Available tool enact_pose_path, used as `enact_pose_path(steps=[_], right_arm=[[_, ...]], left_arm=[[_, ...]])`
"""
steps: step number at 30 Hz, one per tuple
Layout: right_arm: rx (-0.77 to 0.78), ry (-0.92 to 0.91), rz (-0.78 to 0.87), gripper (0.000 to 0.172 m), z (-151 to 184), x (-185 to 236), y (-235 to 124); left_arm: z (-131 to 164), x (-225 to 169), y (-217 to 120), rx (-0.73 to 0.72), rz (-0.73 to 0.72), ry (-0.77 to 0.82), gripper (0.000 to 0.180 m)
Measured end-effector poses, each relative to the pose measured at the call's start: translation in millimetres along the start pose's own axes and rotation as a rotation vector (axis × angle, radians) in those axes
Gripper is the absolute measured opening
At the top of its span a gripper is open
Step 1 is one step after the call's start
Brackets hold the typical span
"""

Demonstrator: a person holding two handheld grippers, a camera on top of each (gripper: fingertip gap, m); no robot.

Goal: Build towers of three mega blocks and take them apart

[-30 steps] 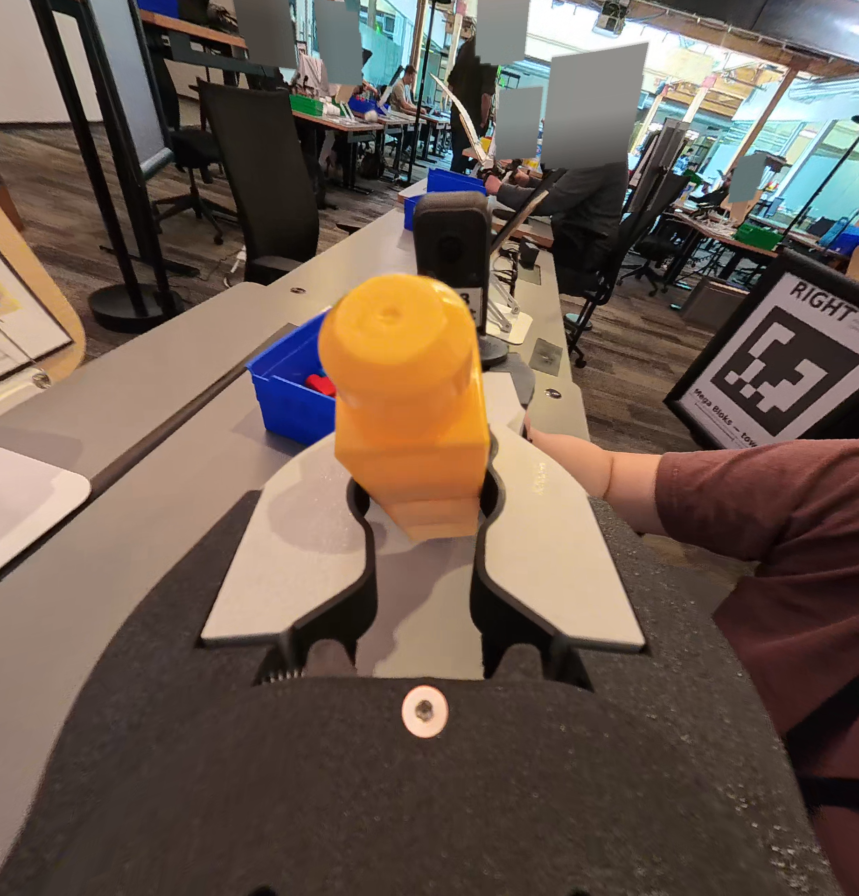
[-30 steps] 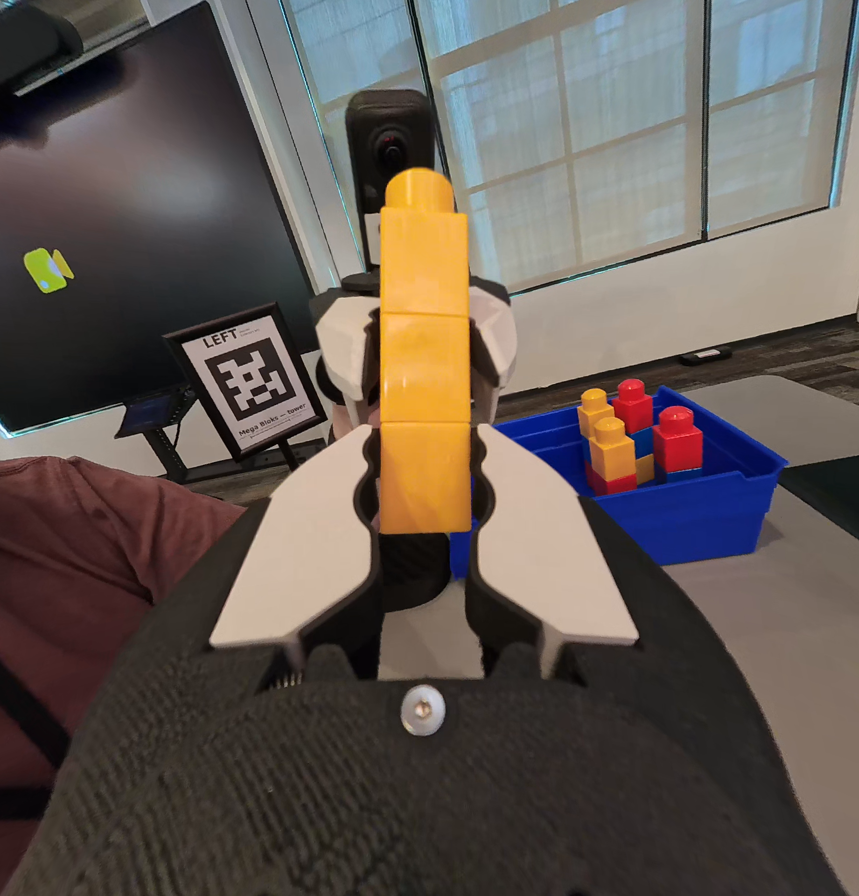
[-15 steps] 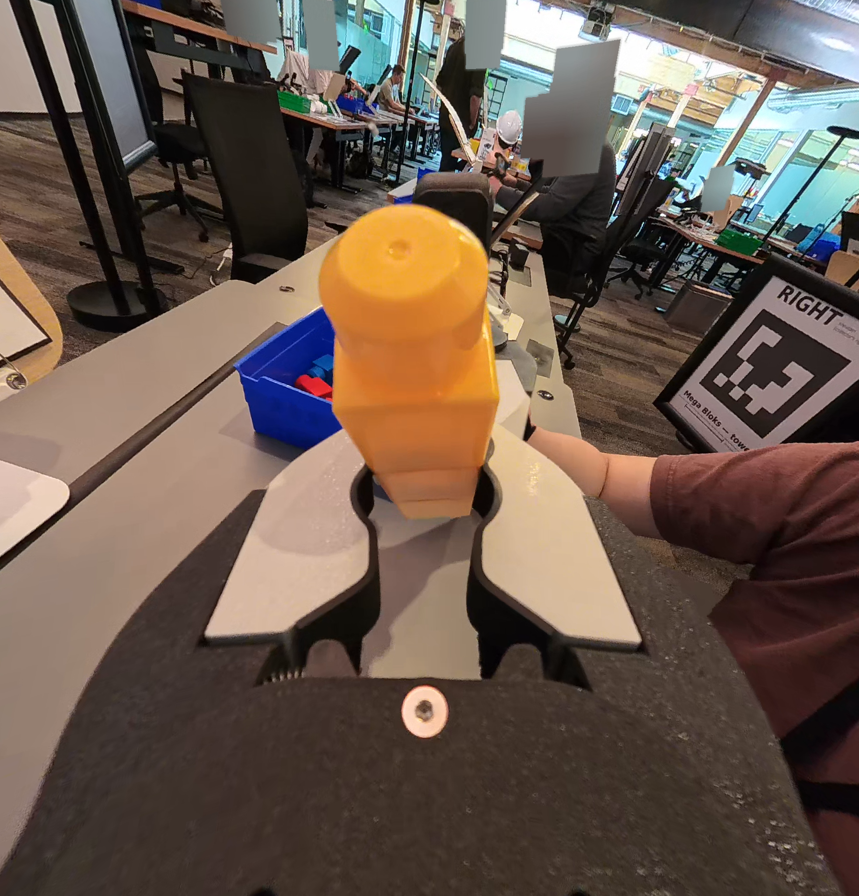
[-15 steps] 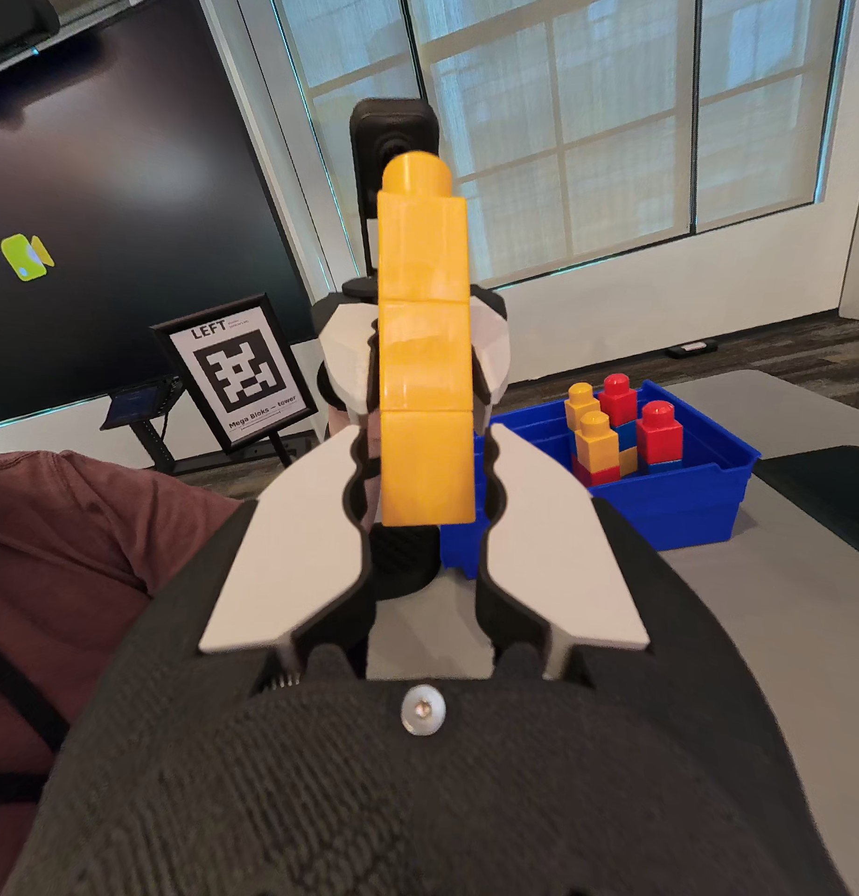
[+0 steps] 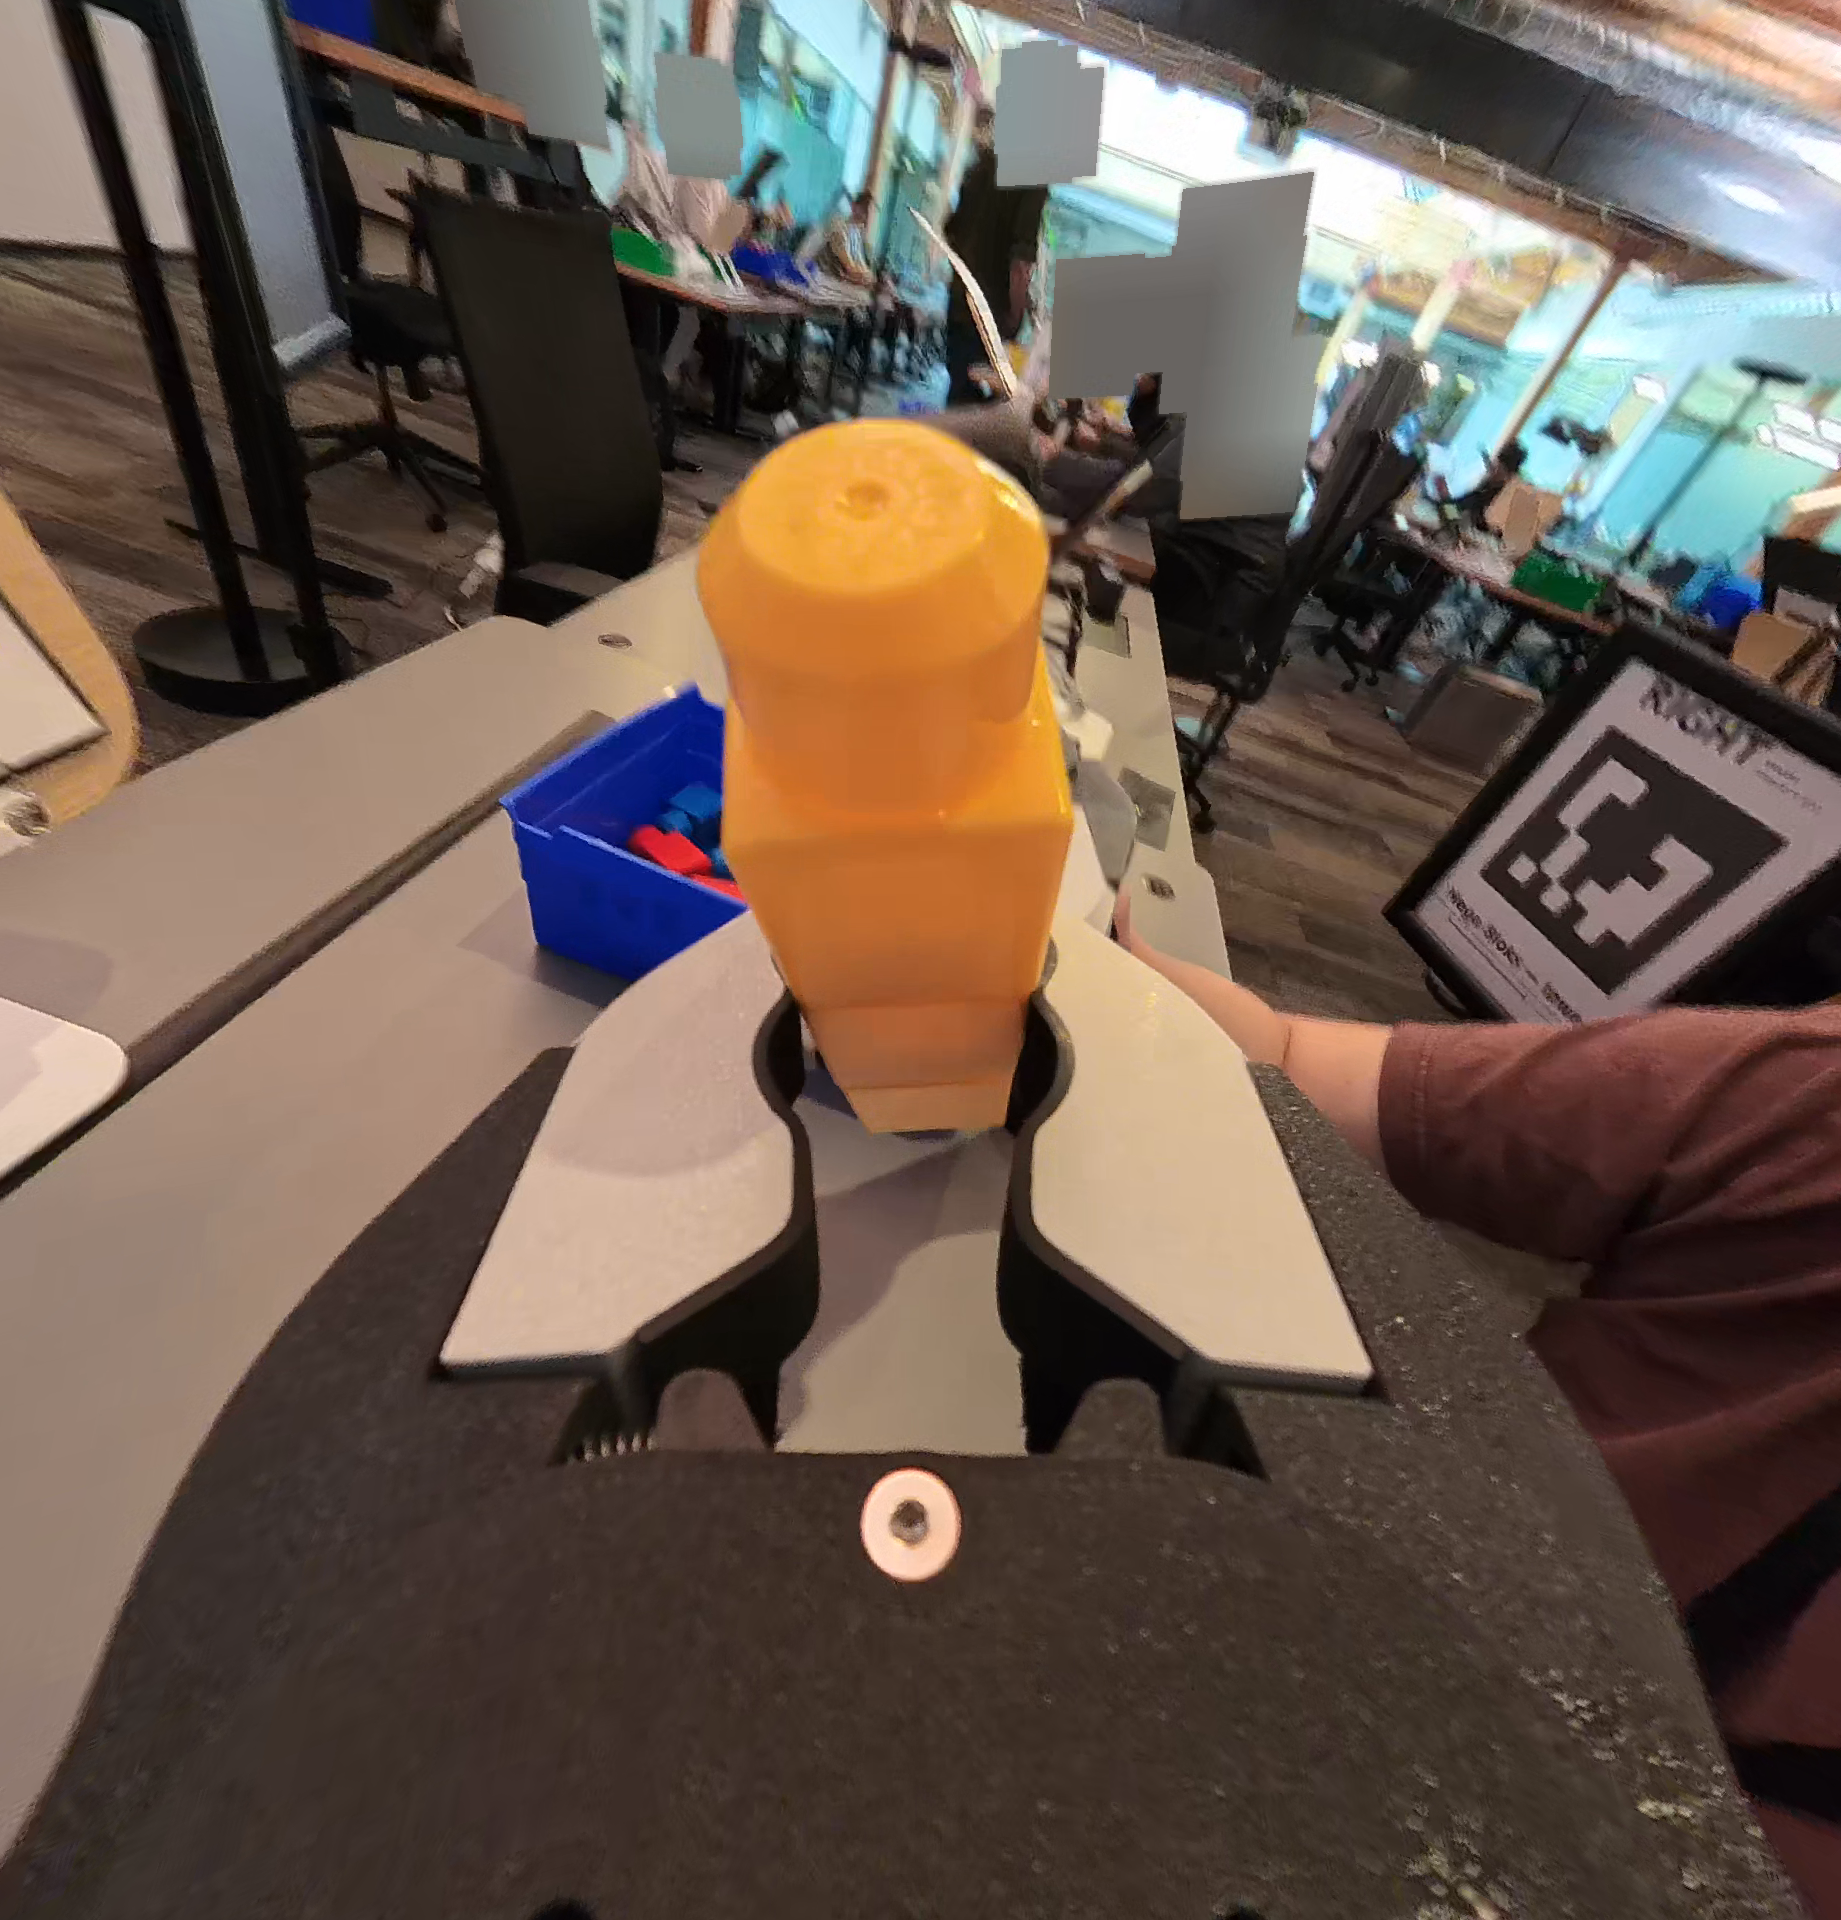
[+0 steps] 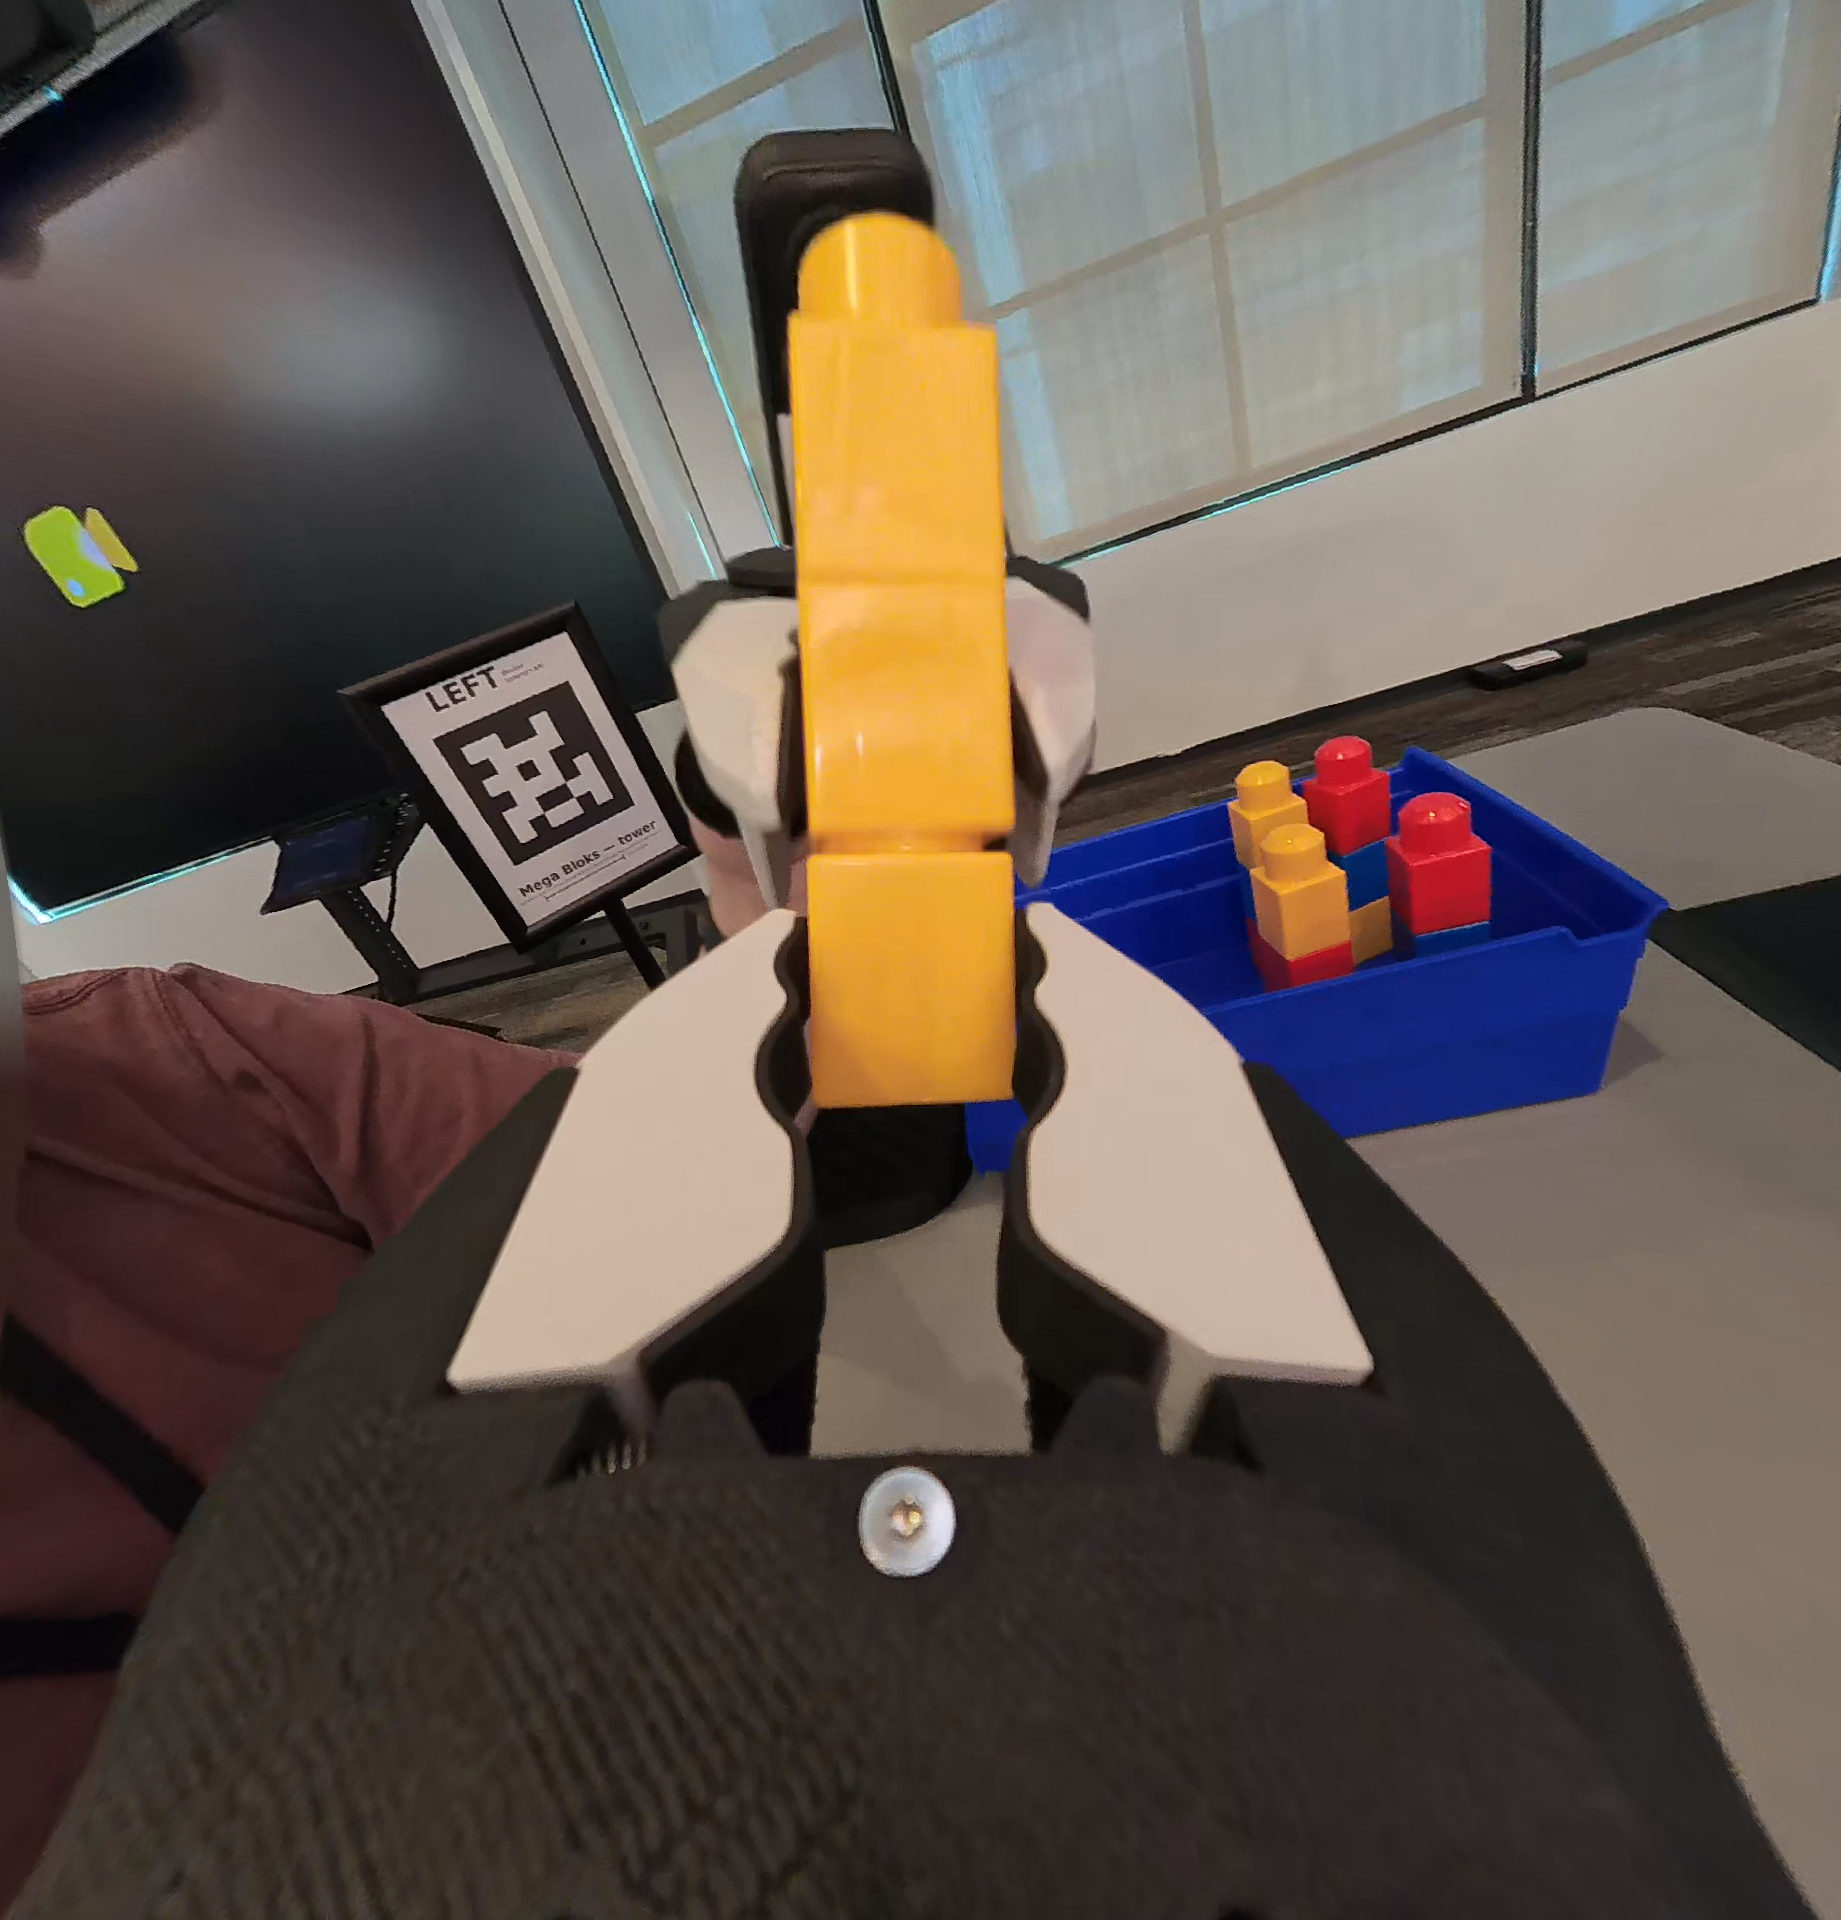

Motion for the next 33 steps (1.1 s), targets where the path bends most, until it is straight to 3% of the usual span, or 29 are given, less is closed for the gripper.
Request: enact_pose_path(steps=[3,6,10,13,16,18,20,23,24,25,28,30,33], right_arm=[[0.063,-0.005,0.059,0.037,4.6,-7.3,-7.7],[0.022,0.045,-0.019,0.037,0.0,-4.4,-10.8],[0.138,-0.034,0.148,0.037,-15.2,0.5,-38.6],[0.427,-0.101,0.643,0.037,-23.5,5.9,-126.8],[0.650,0.159,1.104,0.038,7.3,6.4,-237.5],[0.656,0.408,1.227,0.038,36.8,-0.2,-288.8],[0.650,0.538,1.213,0.038,59.8,-11.9,-314.3],[0.579,0.538,1.182,0.041,71.4,-28.7,-323.1],[0.582,0.534,1.223,0.052,70.4,-31.7,-326.1],[0.593,0.521,1.249,0.061,67.0,-32.7,-325.6],[0.551,0.335,1.217,0.061,33.6,-27.7,-294.8],[0.426,0.118,1.059,0.060,-2.1,-19.5,-243.8],[0.113,-0.098,0.546,0.056,-39.5,5.2,-141.5]], left_arm=[[-23.5,15.9,-34.7,-0.269,-0.043,-0.109,0.038],[-24.6,30.8,-65.2,-0.243,-0.020,-0.128,0.039],[-22.5,30.1,-68.2,-0.203,-0.031,-0.088,0.039],[-13.9,22.6,-49.0,-0.102,-0.034,-0.044,0.039],[1.8,19.4,-22.3,0.034,-0.063,-0.006,0.039],[12.0,17.3,-4.7,0.110,-0.055,0.017,0.039],[21.0,12.9,9.9,0.167,-0.012,0.018,0.039],[33.2,7.6,26.7,0.240,0.040,-0.004,0.039],[36.9,7.3,31.4,0.260,0.040,-0.002,0.039],[40.1,7.4,35.7,0.276,0.037,0.003,0.039],[49.1,6.8,45.2,0.327,0.050,0.006,0.039],[53.3,5.0,48.7,0.354,0.082,-0.005,0.039],[55.8,1.8,51.1,0.375,0.131,-0.038,0.039]])
Point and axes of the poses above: each gripper's, where its closed fingertips meet, y out along the fingers, z out of its underside, x = y × z across the jaws, the point moved 7 cm from there along -y, back along the fingers, and after that the axes turned 14 degrees about -z, right-handed, at the moved point
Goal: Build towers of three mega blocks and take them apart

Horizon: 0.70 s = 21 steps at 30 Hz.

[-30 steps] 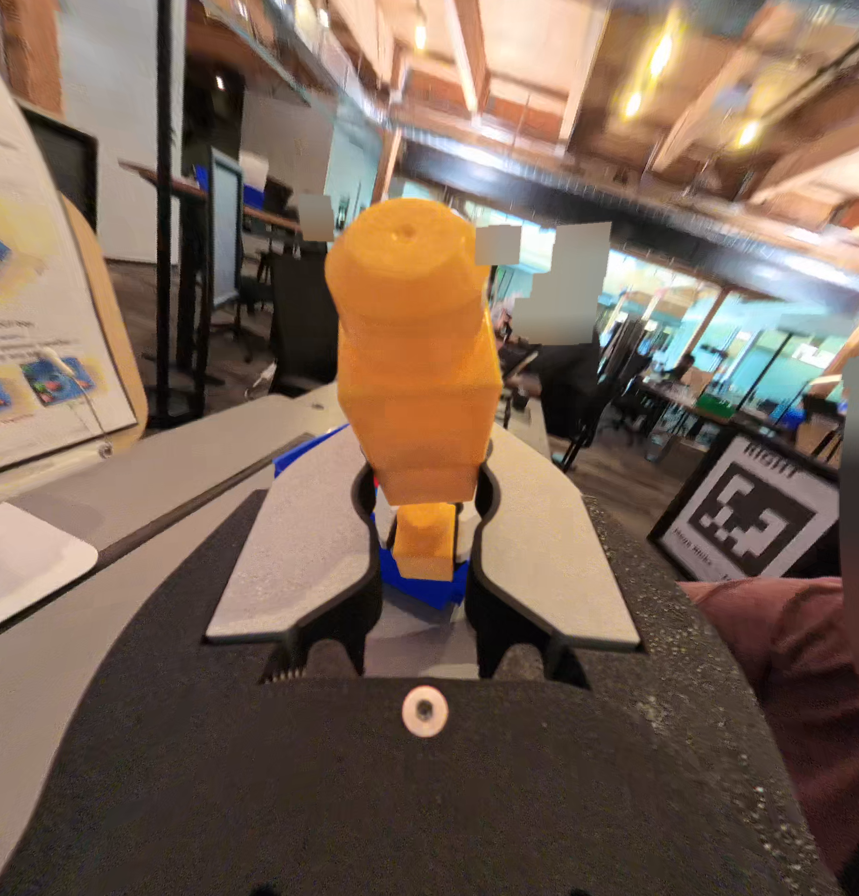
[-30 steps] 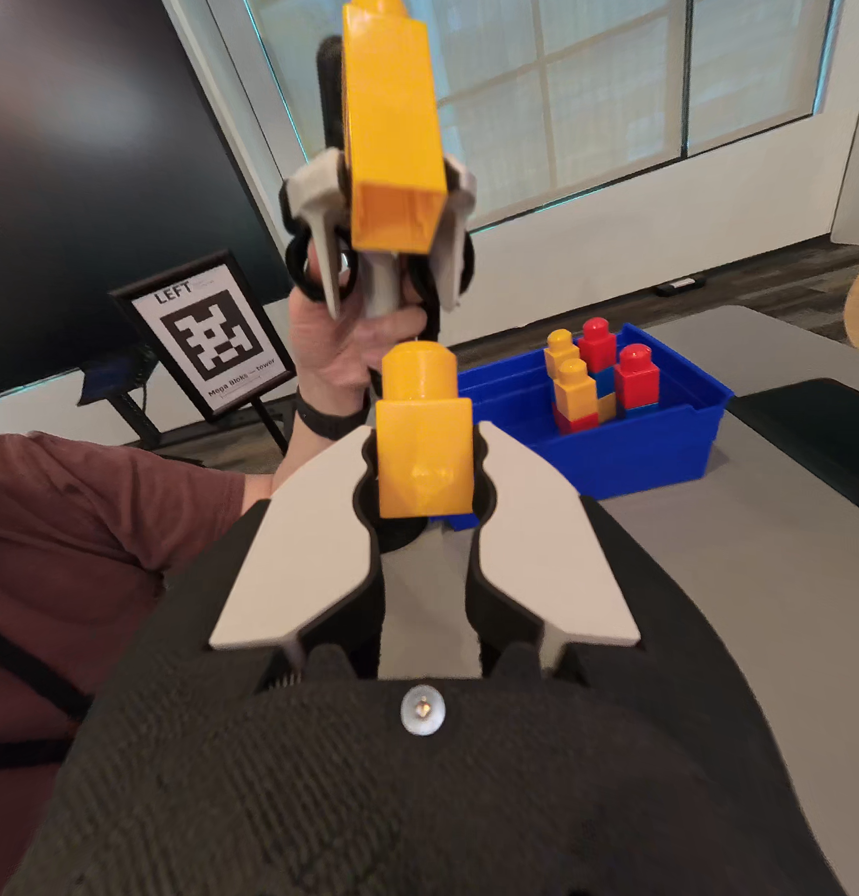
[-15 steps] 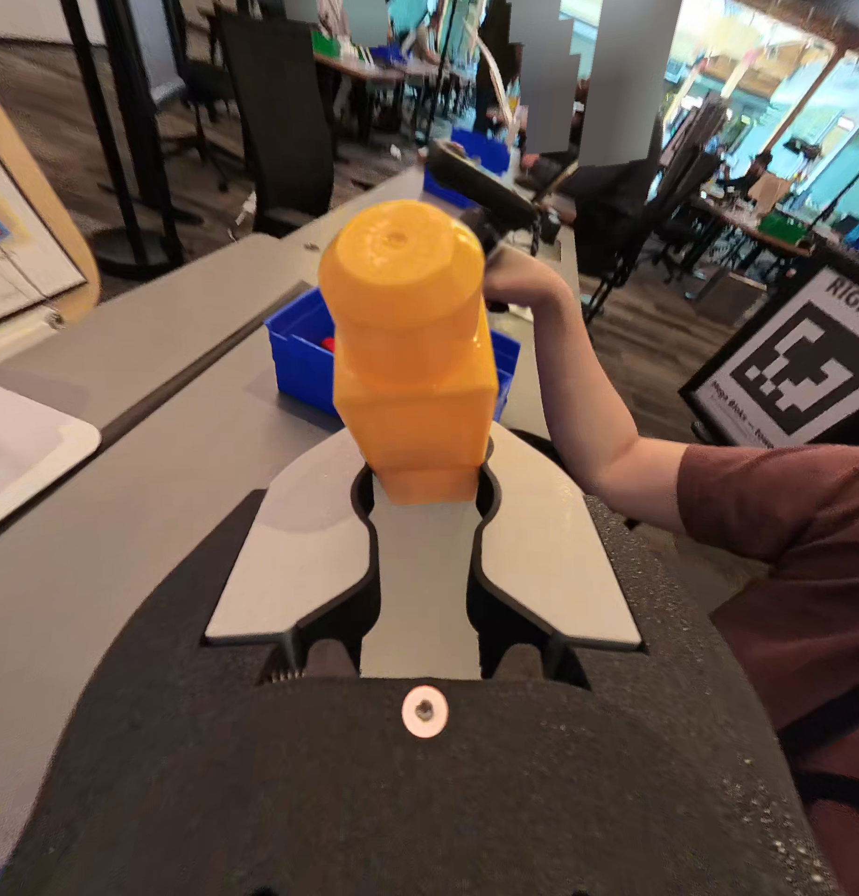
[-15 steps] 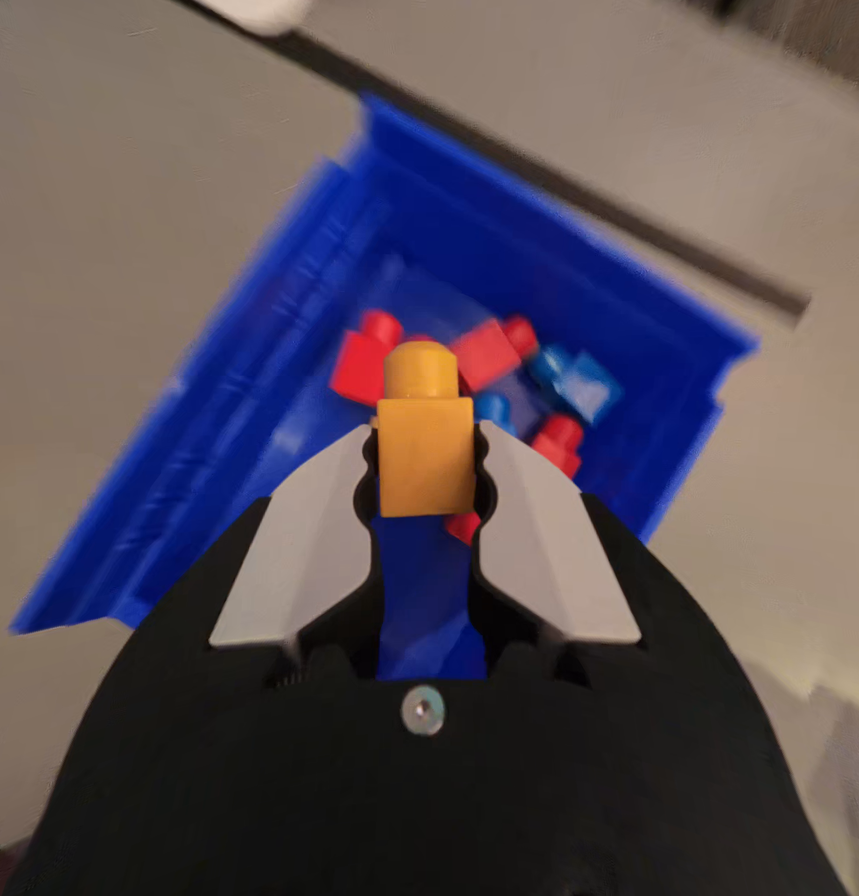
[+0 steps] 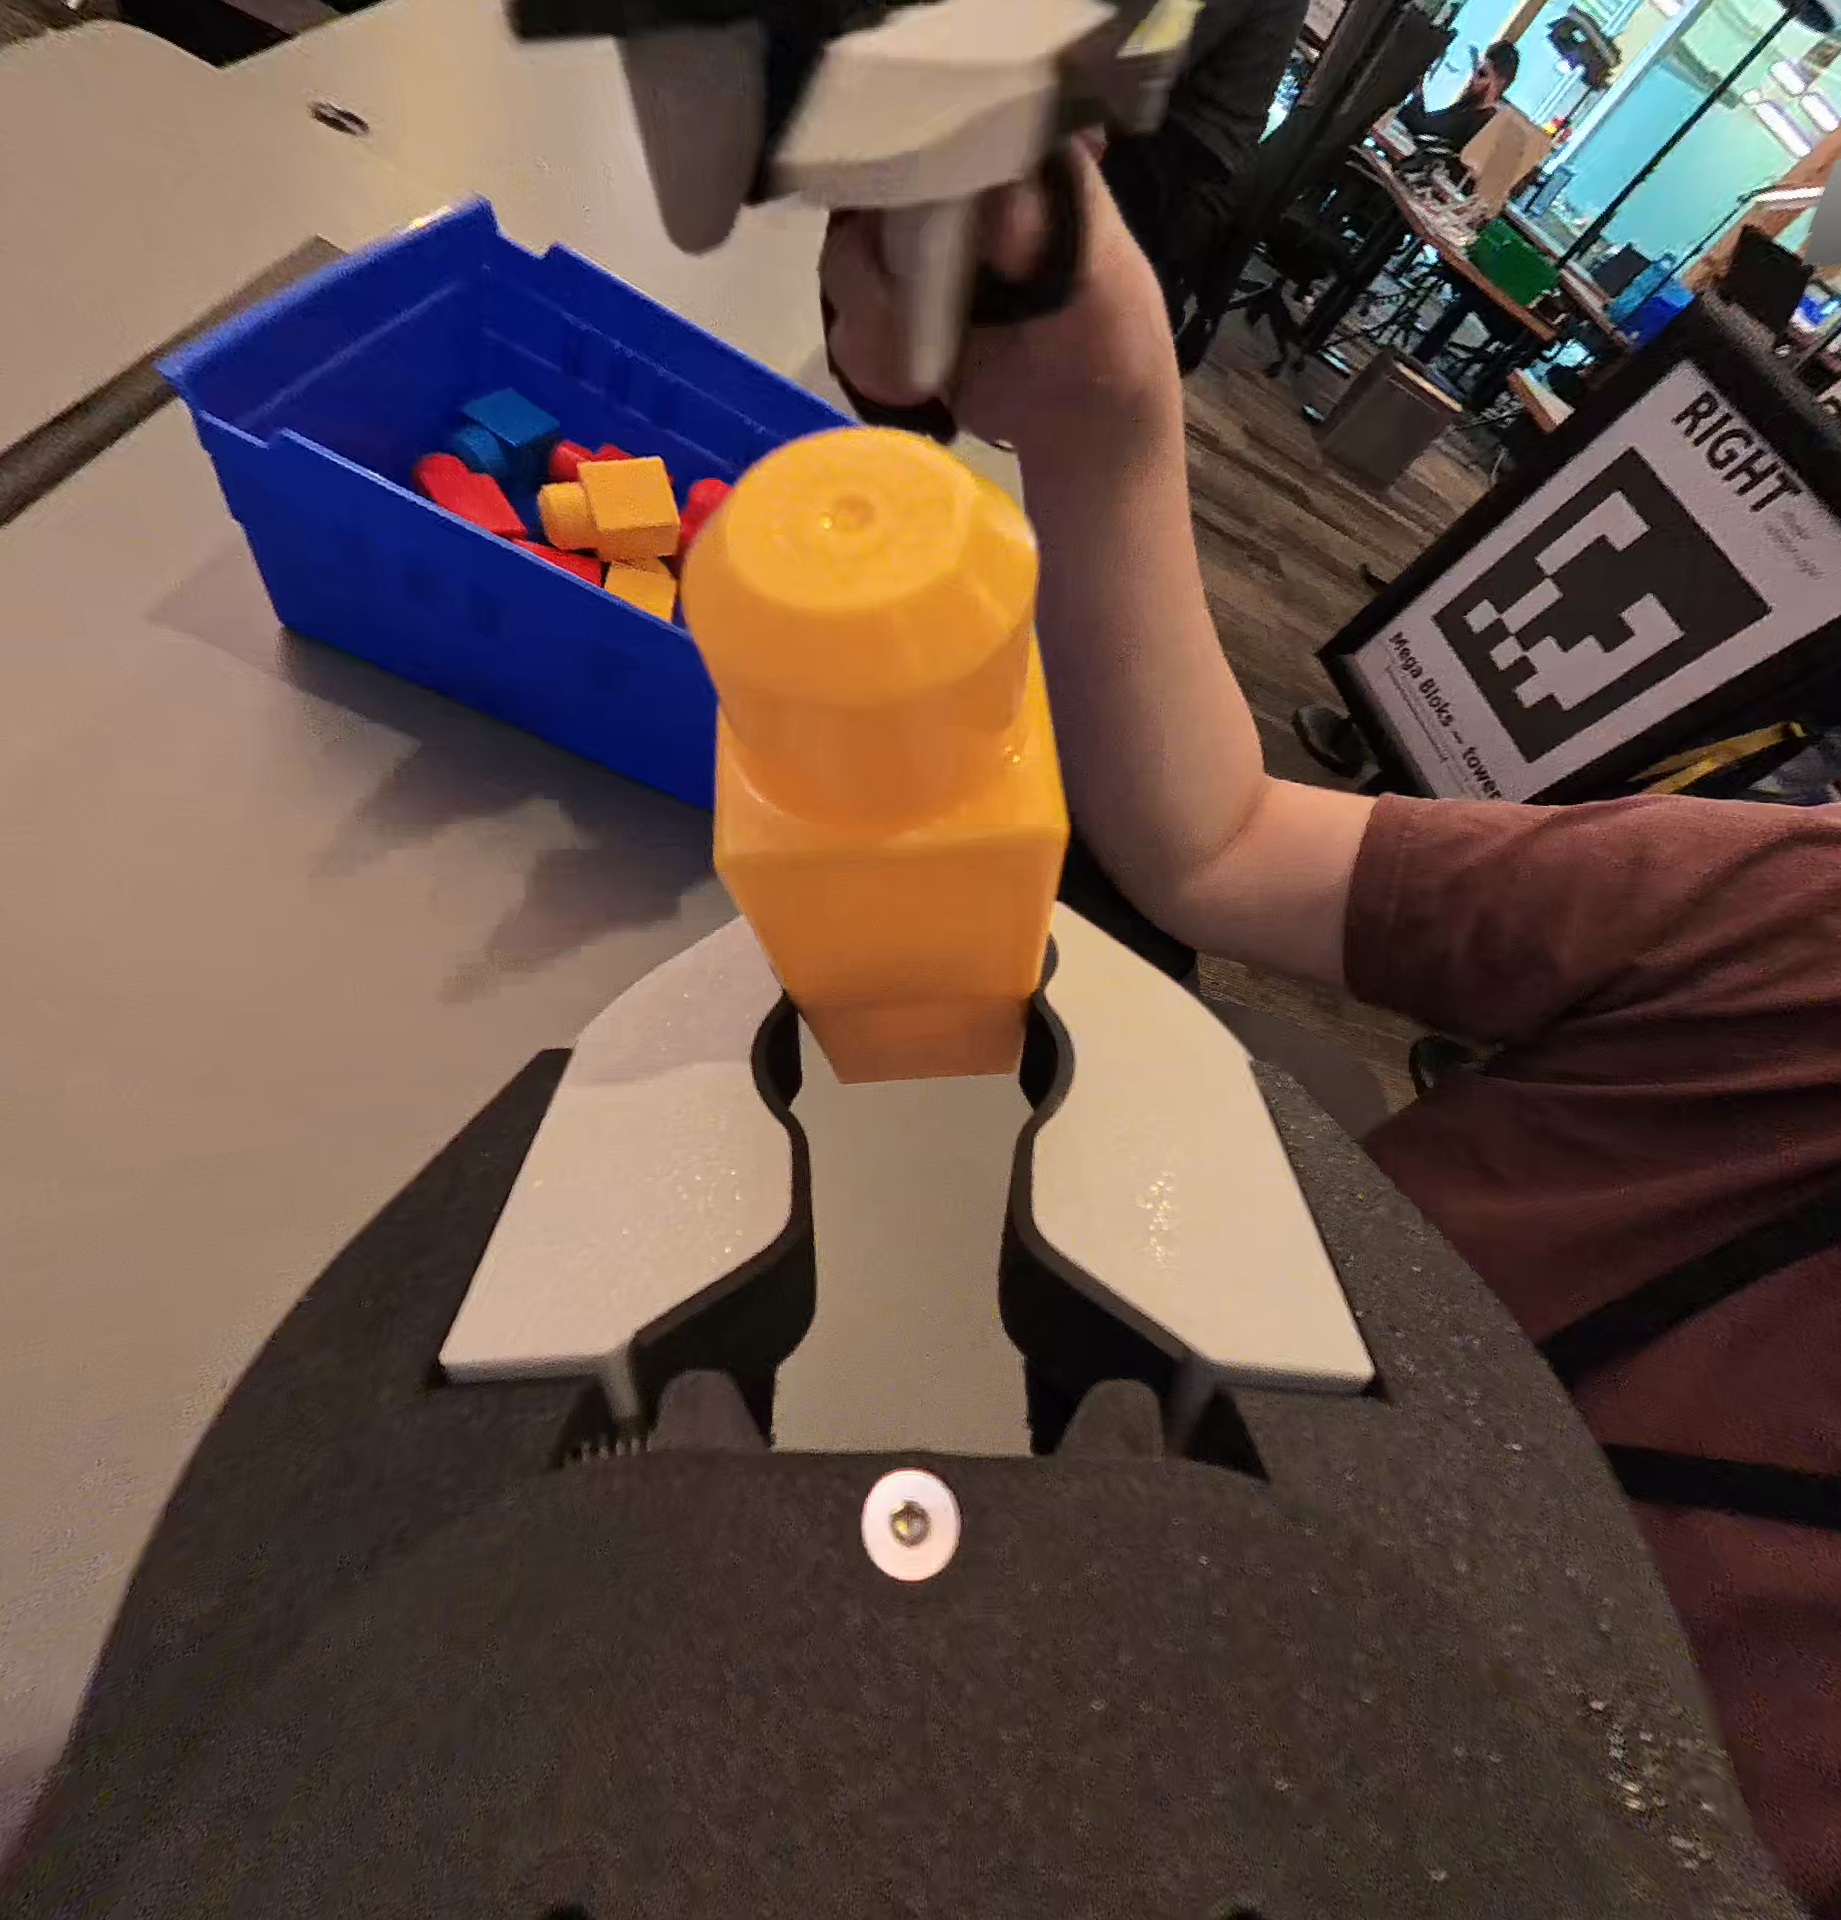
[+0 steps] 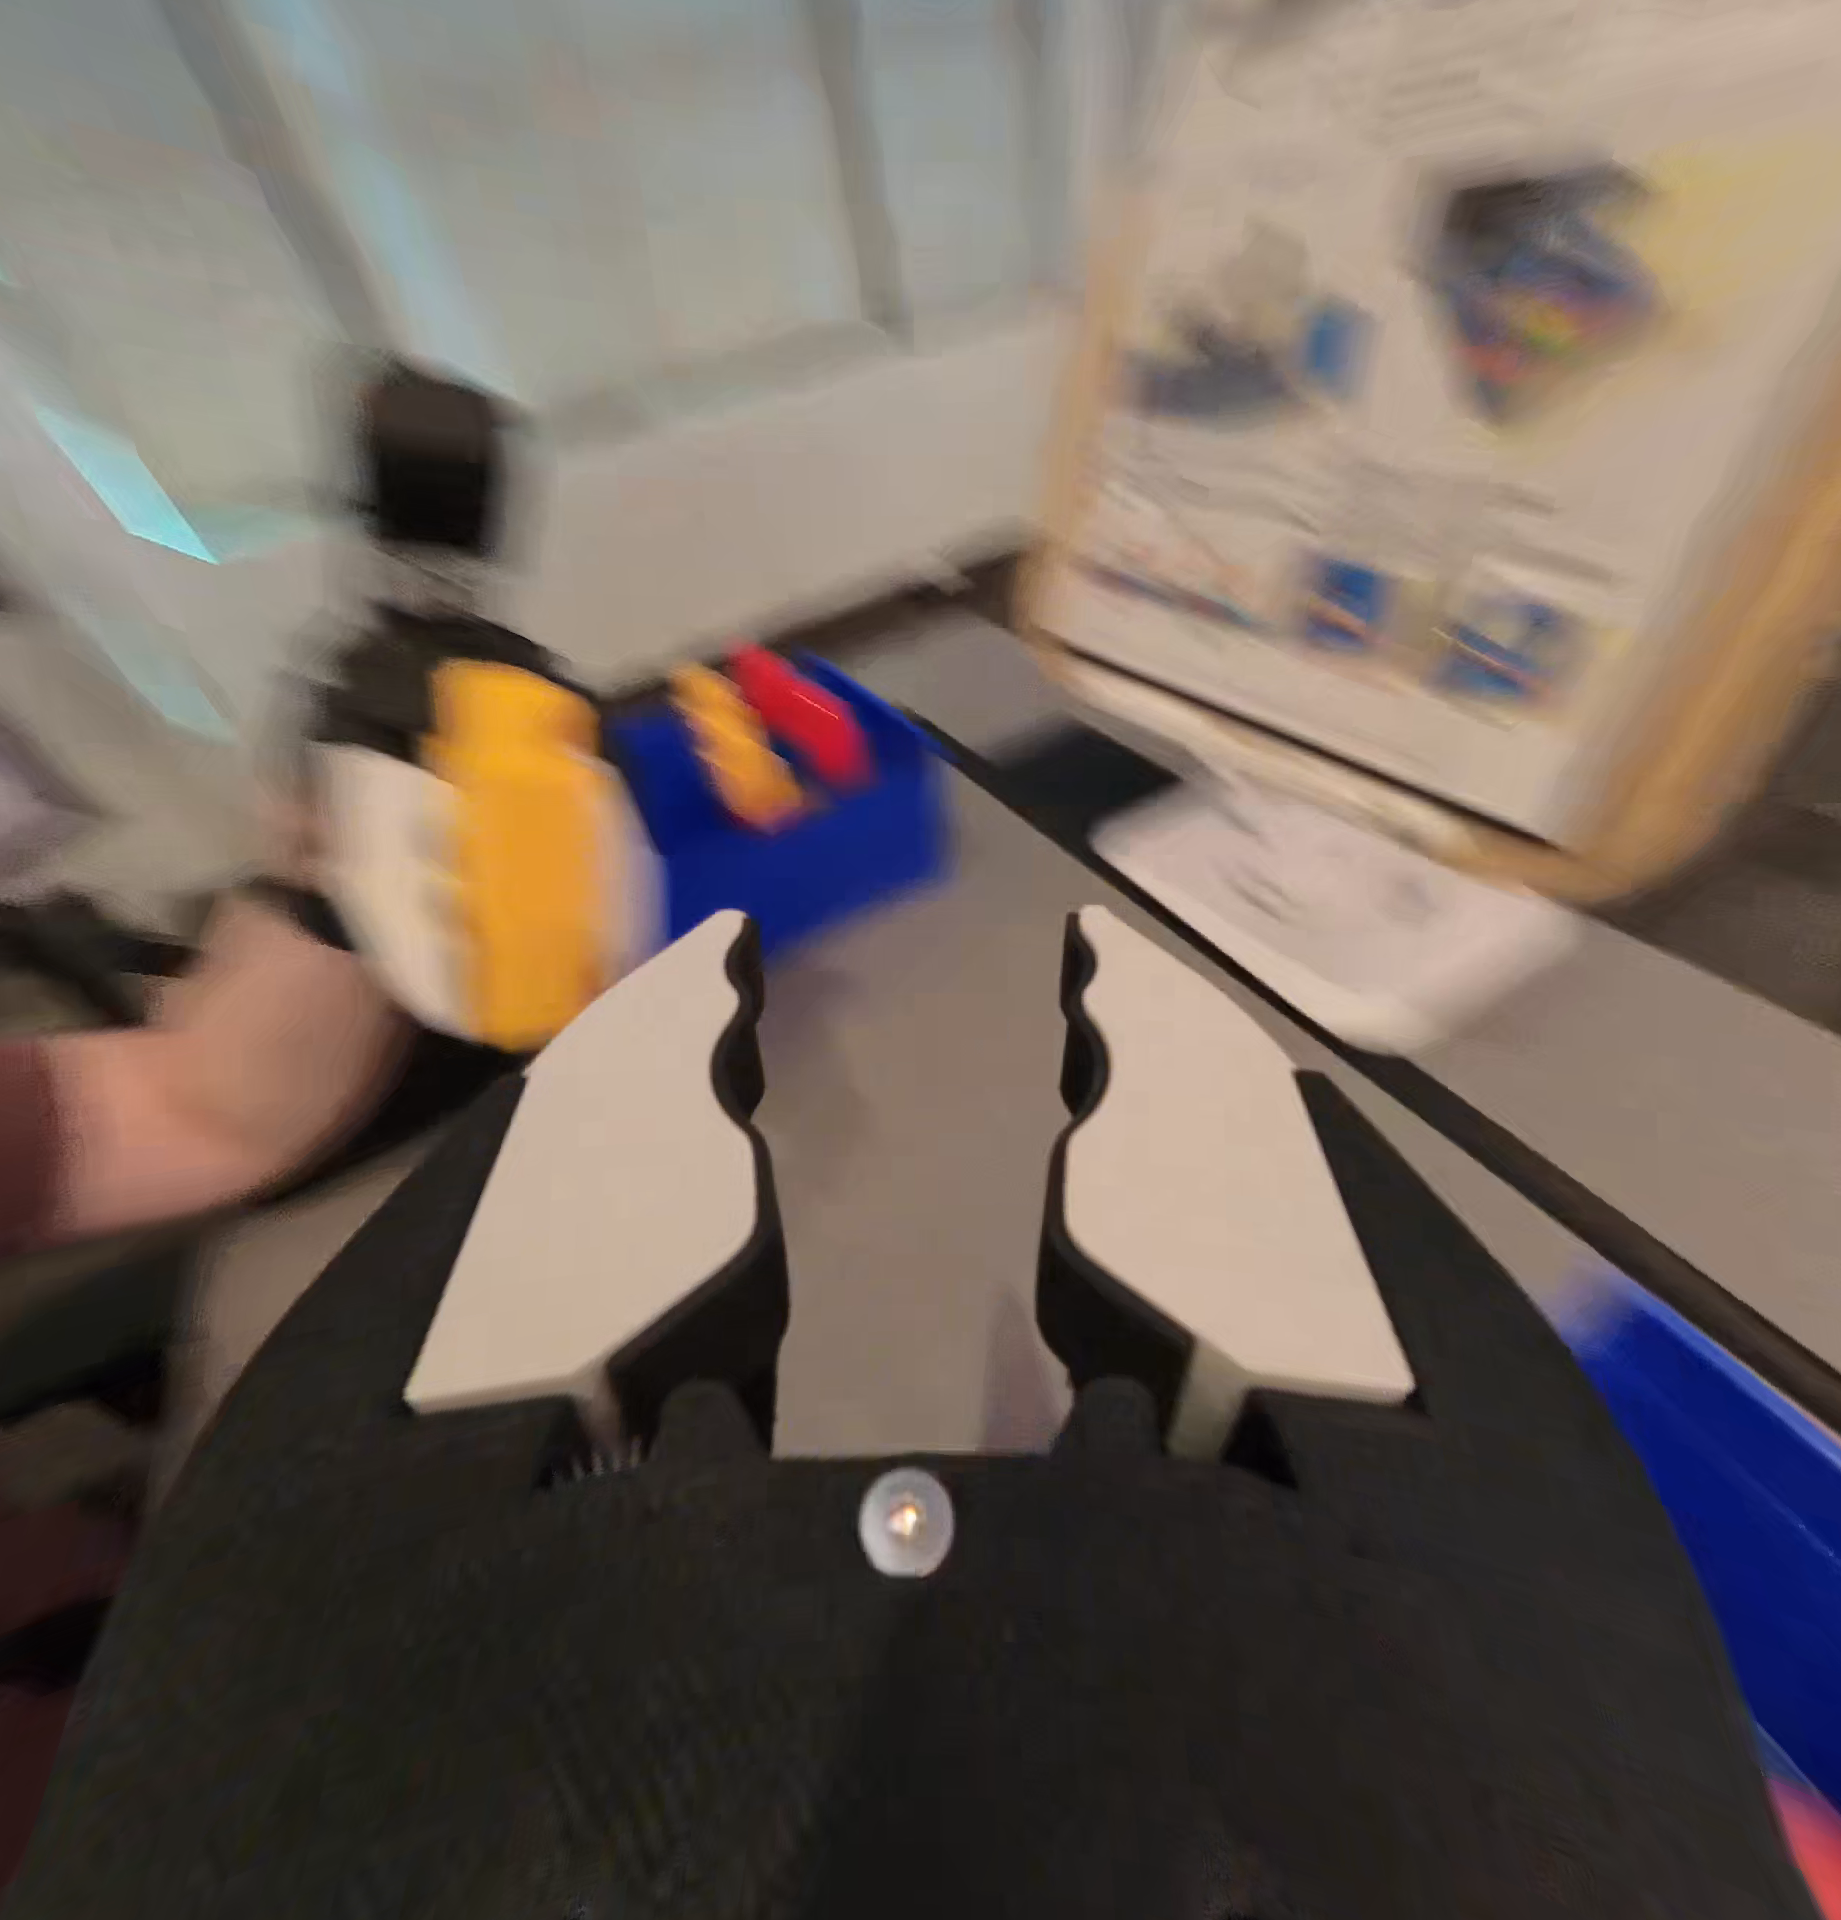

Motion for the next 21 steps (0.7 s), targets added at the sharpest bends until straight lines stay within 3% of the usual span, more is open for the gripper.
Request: enact_pose_path(steps=[2,4,9,15,17,21], right_arm=[[-0.082,0.036,-0.266,0.057,-7.8,33.8,37.4],[-0.030,0.070,-0.383,0.061,-1.7,51.7,64.1],[0.009,0.149,-0.394,0.059,9.5,58.7,90.9],[0.056,0.223,-0.445,0.053,20.6,54.6,100.1],[0.079,0.218,-0.479,0.037,23.1,56.2,101.6],[0.083,0.230,-0.490,0.036,23.3,55.5,100.0]], left_arm=[[0.7,-0.6,0.9,0.004,0.007,-0.002,0.039],[1.1,-1.2,1.4,0.007,0.014,-0.004,0.039],[2.4,-3.3,2.6,0.022,0.029,0.002,0.039],[5.2,-7.1,7.0,0.058,0.045,0.013,0.039],[6.5,-7.8,8.7,0.073,0.045,0.015,0.039],[6.2,-8.3,10.5,0.067,0.048,0.004,0.040]])
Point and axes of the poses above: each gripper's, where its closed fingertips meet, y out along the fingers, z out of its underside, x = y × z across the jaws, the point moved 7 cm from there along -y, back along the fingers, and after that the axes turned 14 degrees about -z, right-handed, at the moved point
